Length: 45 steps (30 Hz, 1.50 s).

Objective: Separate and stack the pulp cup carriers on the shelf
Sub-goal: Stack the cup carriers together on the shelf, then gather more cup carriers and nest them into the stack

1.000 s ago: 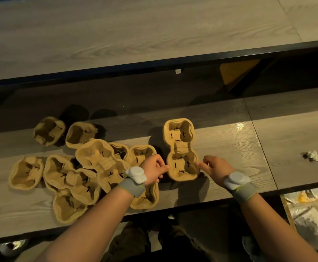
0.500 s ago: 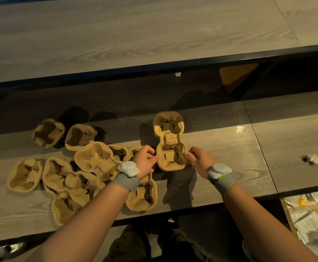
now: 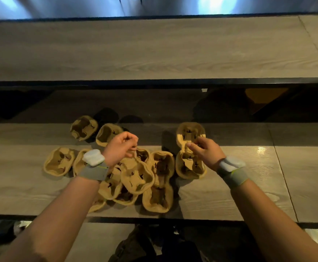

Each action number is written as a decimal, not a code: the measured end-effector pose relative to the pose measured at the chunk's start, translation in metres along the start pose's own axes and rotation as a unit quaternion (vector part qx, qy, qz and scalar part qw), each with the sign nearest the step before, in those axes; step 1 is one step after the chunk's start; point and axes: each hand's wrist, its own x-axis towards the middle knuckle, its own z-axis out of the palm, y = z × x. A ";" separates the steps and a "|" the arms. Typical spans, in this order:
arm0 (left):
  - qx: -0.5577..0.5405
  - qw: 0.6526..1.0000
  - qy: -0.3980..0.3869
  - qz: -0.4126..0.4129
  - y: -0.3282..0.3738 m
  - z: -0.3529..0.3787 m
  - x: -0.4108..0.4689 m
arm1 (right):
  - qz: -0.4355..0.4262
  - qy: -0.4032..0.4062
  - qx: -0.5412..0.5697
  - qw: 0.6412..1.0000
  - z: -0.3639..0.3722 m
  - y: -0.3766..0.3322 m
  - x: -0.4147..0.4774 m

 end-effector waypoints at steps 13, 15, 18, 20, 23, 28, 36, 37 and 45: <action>-0.085 0.989 0.099 -0.075 -0.075 -0.061 -0.059 | -0.072 -0.199 -0.205 0.956 0.133 -0.057 0.025; -0.096 0.988 0.098 -0.076 -0.083 -0.065 -0.062 | -0.079 -0.198 -0.213 0.954 0.141 -0.055 0.026; -0.104 0.986 0.101 -0.078 -0.096 -0.071 -0.066 | -0.090 -0.172 -0.213 0.957 0.147 -0.052 0.026; -0.109 0.986 0.101 -0.079 -0.100 -0.075 -0.066 | -0.083 -0.165 -0.221 0.958 0.148 -0.051 0.027; -0.115 0.985 0.097 -0.082 -0.102 -0.078 -0.064 | -0.056 -0.174 -0.204 0.962 0.148 -0.052 0.028; -0.108 0.987 0.092 -0.080 -0.100 -0.077 -0.064 | 0.012 -0.219 -0.075 0.973 0.139 -0.057 0.024; -0.119 0.991 0.026 -0.056 -0.063 -0.053 -0.065 | 0.092 -0.250 0.313 0.912 0.092 -0.076 -0.012; -0.136 0.989 0.012 -0.049 -0.054 -0.047 -0.065 | 0.078 -0.236 0.332 0.910 0.083 -0.079 -0.017; -0.080 0.992 -0.079 0.058 0.002 0.011 -0.048 | 0.040 -0.095 0.463 0.880 0.020 -0.070 -0.047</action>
